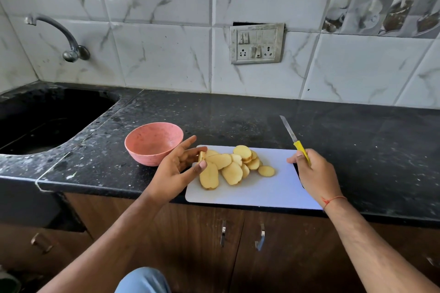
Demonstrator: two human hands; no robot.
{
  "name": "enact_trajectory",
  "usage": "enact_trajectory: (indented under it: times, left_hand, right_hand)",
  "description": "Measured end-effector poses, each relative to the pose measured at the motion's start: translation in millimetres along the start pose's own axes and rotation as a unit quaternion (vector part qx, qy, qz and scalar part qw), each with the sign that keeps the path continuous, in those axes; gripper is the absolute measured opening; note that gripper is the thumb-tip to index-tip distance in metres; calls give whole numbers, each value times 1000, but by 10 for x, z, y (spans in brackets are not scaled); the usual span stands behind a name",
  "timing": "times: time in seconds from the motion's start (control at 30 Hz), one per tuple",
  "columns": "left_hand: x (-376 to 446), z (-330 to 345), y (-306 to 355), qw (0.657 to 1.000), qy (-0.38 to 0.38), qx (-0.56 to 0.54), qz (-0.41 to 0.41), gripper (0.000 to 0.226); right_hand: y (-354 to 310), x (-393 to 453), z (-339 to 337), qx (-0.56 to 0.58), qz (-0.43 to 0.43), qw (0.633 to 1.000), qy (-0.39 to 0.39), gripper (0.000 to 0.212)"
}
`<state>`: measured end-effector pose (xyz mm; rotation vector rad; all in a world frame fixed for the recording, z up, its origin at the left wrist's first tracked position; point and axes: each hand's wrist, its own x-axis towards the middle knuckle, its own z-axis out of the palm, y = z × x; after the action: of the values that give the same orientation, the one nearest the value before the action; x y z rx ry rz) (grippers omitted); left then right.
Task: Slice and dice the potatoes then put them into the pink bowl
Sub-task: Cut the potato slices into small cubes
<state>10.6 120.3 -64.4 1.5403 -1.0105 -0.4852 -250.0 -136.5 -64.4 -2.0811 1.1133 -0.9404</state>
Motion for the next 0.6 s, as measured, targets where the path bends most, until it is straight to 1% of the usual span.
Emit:
enact_trajectory:
  times: [0.13,0.23,0.33,0.4,0.43,0.5,0.57,0.6]
  left_hand:
    - [-2,62,29,999,4,-38,-4,68]
    - [7,70,49,998,18,-65,-4,60]
    - [2,56,70,996,30,-89,6,57]
    - [1,52,91,996,24,-83,8,59]
    - [13,58,121,998,10,-59,12,64]
    - [82,105,218,998,-31,48,40,78]
    - [219,255,378,985,-49,145,75,88]
    - [304,367,476,981,-52,166,84,91]
  right_hand:
    - [7,31,-4,-1,-6,1000,-15,31]
    - [4,39,-15,5,-5,1000,-12,31]
    - [-5,27,-19,11,5,1000,-11,33]
    - [-7,30,-22,17,8,1000,-11,33]
    - [-8,31,-26,22,10,1000,-9,34]
    - [-9,27,-32,42,17,999,-1,35]
    - [-13,23,-51,63,24,998,10,36]
    - [-6,23,-54,73,29,997,14,35]
